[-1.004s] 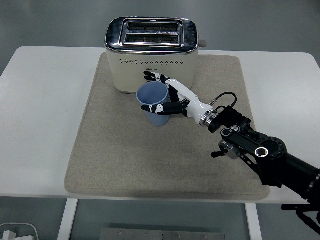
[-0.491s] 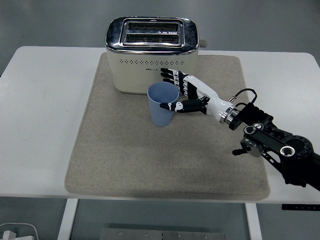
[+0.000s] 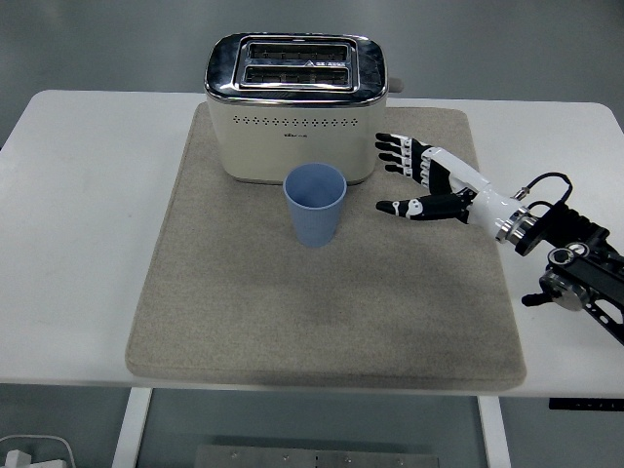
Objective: Put the water cup in front of the bread machine
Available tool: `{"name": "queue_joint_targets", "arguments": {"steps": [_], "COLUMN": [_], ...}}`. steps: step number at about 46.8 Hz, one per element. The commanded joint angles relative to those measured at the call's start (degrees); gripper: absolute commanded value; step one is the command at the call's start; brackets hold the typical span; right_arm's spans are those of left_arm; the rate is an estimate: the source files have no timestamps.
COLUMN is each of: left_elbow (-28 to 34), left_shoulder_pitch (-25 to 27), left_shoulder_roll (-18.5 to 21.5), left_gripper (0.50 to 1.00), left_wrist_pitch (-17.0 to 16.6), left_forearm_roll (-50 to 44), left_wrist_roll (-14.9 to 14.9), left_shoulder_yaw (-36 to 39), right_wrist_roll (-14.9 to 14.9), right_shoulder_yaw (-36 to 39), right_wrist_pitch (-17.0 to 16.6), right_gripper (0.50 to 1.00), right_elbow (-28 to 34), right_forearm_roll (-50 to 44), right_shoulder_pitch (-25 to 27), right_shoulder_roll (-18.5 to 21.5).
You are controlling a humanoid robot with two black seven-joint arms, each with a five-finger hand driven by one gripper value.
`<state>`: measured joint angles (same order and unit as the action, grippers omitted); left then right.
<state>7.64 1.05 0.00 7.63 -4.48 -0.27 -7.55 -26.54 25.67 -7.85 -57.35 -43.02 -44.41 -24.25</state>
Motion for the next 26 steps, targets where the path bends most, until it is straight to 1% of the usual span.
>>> {"name": "queue_joint_targets", "arguments": {"steps": [1,4,8,12,16,20,23,26], "left_elbow": [0.0,0.0,0.0,0.0,0.0,0.0,0.0,0.0], "left_shoulder_pitch": [0.01,0.01,0.01,0.01,0.01,0.01,0.01,0.01], "left_shoulder_roll": [0.0,0.0,0.0,0.0,0.0,0.0,0.0,0.0], "left_gripper": [0.999,0.999,1.0,0.999,0.999,1.0,1.0,1.0], "left_wrist_pitch": [-0.07,-0.07,-0.07,0.02,0.02,0.02,-0.07,-0.07], "left_forearm_roll": [0.0,0.0,0.0,0.0,0.0,0.0,0.0,0.0], "left_wrist_roll": [0.0,0.0,0.0,0.0,0.0,0.0,0.0,0.0], "left_shoulder_yaw": [0.0,0.0,0.0,0.0,0.0,0.0,0.0,0.0], "right_wrist_roll": [-0.09,0.26,0.62,1.32,3.95,6.76,7.91,8.53], "right_shoulder_yaw": [2.09,3.33,3.68,3.59,3.59,3.07,2.8,2.8], "right_wrist_pitch": [-0.85,-1.81,-2.17,-1.29,0.46,1.61,1.7,1.87], "right_gripper": [0.94,0.94,0.94,0.94,0.94,0.94,0.94,0.94], "right_elbow": [1.01,2.94,6.54,10.84,16.82,22.88,26.14,27.55], "right_forearm_roll": [1.79,4.25,7.77,10.58,14.97,18.75,19.81,19.99], "right_shoulder_pitch": [0.03,-0.15,-0.85,-3.31,-5.07,-7.26,-8.93,-9.73], "right_shoulder_roll": [-1.94,-3.0,-3.7,-3.27,-2.56,0.24,2.18,3.32]}}
